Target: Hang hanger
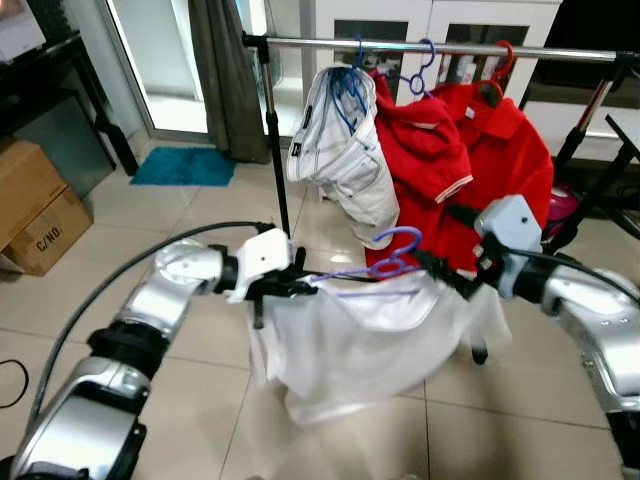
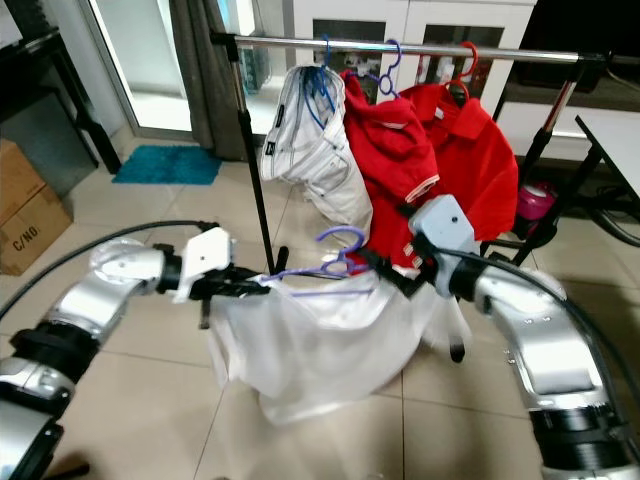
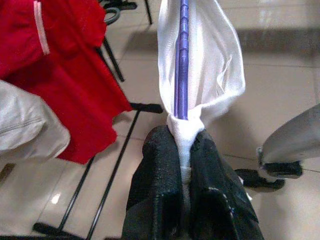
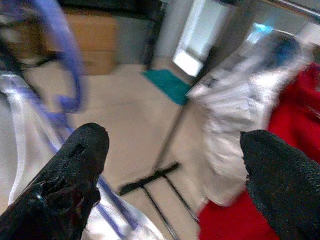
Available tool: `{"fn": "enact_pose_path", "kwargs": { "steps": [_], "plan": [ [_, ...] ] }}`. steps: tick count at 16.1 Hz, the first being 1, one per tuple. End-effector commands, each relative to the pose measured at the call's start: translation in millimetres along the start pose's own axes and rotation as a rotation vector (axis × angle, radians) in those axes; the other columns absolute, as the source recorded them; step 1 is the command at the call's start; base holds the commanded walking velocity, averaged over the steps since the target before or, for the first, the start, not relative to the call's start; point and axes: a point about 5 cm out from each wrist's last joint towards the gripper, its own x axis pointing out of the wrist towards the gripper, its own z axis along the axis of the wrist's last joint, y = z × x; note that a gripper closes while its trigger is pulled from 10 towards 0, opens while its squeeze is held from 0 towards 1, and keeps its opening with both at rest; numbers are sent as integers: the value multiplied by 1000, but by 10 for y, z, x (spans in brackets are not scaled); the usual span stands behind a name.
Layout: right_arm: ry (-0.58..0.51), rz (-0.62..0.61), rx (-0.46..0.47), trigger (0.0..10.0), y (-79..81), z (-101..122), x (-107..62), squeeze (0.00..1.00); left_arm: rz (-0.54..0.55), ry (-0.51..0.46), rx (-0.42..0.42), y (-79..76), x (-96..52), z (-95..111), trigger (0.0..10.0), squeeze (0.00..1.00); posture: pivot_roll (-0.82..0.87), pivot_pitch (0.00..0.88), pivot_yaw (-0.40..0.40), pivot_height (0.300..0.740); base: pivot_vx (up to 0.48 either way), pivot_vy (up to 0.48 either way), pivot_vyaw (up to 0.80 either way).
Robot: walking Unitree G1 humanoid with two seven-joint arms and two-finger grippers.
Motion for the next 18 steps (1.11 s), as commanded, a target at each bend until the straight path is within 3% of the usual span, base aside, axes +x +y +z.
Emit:
{"fn": "enact_pose_path", "kwargs": {
  "steps": [1, 3, 4, 7, 10, 11, 12, 13, 15, 16, 17, 18],
  "plan": [
    [-1, 90, -6, 10000, 50, -7, -11, 0, -11, -58, 47, 19, -38, 109, 0, 0, -231, 0, 57, 740, 0, 0, 0],
    [23, 312, 34, 9804, 192, -56, -4, 0, -97, -96, 107, -38, -83, 183, 0, 0, -218, 0, 65, 740, 0, 0, 0],
    [54, 411, 45, 1451, 253, -115, -39, 0, -110, -90, 114, -47, -94, 176, 0, 0, -206, 0, 64, 740, 0, 0, 0],
    [96, 519, 72, 0, 310, -163, -93, 0, -116, -104, 121, -36, -124, 211, 0, 0, -206, 0, 66, 740, 0, 0, 0],
    [108, 542, 73, 0, 324, -169, -97, 0, -118, -112, 118, -29, -138, 223, 0, 0, -210, 0, 65, 740, 0, 0, 0],
    [120, 466, 64, 0, 232, -192, -77, 0, -111, -110, 111, -20, -160, 208, 0, 0, -215, 0, 67, 740, 0, 0, 0],
    [139, 373, 29, 6745, 113, -221, -76, 0, -108, -99, 102, -26, -172, 179, 0, 0, -215, 0, 64, 740, 0, 0, 0],
    [153, 317, 28, 10000, 40, -242, -81, 0, -108, -89, 99, -35, -176, 158, 0, 0, -214, 0, 63, 740, 0, 0, 0],
    [263, 141, -10, 10000, -209, -404, -187, 0, -88, -35, 64, -82, -206, 32, 0, 0, -214, 0, 60, 740, 0, 0, 0],
    [274, 124, -13, 10000, -224, -427, -198, 0, -81, -34, 58, -81, -209, 23, 0, 0, -214, 0, 60, 740, 0, 0, 0],
    [265, 117, 16, 10000, -226, -455, -205, 224, -70, -31, 50, -74, -216, 10, 0, 0, -215, 0, 56, 740, 0, 0, 0],
    [225, 156, 41, 10000, -162, -439, -193, 1000, -57, -37, 43, -60, -216, 11, 0, 0, -218, 0, 56, 740, 0, 0, 0]
  ]
}}
